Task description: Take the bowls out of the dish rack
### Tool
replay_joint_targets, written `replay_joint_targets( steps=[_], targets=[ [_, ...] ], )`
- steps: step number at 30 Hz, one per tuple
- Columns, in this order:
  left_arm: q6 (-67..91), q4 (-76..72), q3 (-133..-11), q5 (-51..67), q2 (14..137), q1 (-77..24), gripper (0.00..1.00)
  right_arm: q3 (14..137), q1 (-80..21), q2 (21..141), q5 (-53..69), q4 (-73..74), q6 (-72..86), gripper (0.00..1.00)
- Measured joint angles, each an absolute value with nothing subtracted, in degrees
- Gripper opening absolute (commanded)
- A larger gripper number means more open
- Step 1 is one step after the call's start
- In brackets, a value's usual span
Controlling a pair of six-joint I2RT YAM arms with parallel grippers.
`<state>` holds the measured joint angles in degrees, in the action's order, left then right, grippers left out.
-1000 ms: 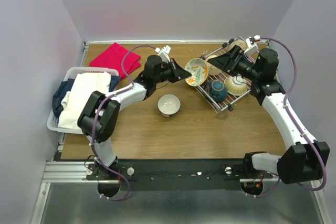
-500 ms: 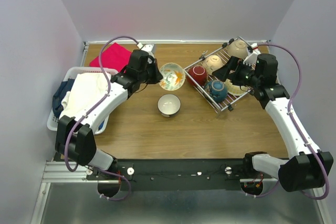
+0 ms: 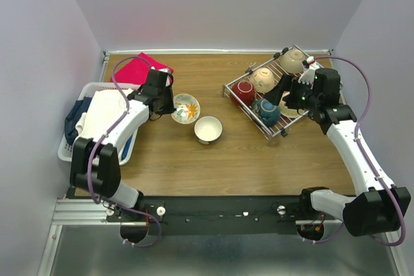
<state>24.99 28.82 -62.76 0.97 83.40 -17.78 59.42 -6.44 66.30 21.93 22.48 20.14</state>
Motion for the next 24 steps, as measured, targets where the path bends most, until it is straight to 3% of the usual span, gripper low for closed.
replay_joint_targets(
  steps=[15, 20, 22, 24],
  targets=[
    [27.7, 24.4, -79.6, 5.1, 108.6, -16.0, 0.03, 59.5, -6.4, 64.4, 13.3, 28.3, 17.0, 1.00],
    [29.4, 22.4, -81.6, 8.6, 113.2, -15.6, 0.17, 59.6, -6.4, 64.0, 11.2, 30.2, 16.4, 1.00],
    [29.8, 21.8, -82.0, 9.2, 114.0, -15.5, 0.32, 59.6, -6.4, 64.0, 10.7, 30.4, 16.3, 1.00],
    [30.0, 21.5, -82.0, 9.6, 114.4, -15.5, 0.40, 59.6, -6.4, 64.0, 9.8, 30.9, 16.2, 1.00]
  ],
)
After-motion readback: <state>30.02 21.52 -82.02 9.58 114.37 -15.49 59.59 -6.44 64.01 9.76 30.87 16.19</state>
